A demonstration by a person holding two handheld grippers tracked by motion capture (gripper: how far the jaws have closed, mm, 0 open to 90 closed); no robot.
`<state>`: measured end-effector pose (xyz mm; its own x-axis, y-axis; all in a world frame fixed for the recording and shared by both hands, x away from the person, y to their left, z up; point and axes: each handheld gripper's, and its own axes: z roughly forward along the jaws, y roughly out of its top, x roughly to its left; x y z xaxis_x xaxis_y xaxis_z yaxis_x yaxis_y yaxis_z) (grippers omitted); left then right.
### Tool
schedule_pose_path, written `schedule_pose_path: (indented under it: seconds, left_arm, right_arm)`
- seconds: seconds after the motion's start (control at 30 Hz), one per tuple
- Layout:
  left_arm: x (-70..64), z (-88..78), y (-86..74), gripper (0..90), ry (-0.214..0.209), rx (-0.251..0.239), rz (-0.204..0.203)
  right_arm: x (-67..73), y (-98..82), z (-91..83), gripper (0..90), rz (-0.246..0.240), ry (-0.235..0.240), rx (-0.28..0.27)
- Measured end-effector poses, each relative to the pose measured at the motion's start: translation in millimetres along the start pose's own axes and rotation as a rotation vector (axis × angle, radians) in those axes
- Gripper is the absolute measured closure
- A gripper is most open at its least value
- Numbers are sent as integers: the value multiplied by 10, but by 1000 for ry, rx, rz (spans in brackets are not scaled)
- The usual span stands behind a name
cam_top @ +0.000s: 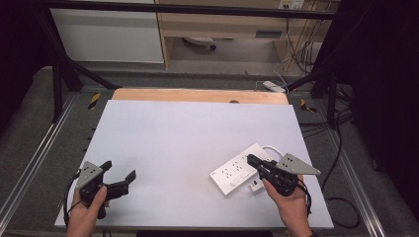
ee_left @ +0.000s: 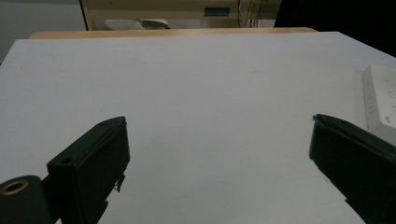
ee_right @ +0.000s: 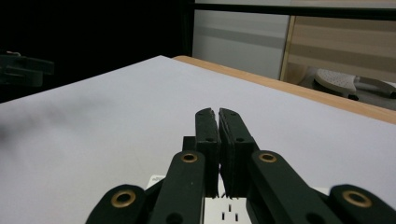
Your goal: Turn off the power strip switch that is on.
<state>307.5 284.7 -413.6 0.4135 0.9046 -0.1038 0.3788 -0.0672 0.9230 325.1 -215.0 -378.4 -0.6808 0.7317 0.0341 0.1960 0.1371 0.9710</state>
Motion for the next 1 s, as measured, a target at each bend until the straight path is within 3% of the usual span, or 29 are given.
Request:
schedule_pose_path:
  seconds: [0.7, 1.0]
  left_arm:
    - [-6, -10, 2, 50, 6, -3, 10]
    - [-8, -7, 2, 49, 6, -2, 10]
  right_arm:
    - [97, -77, 136, 900, 0, 44, 98]
    - [126, -118, 169, 900, 31, 67, 164]
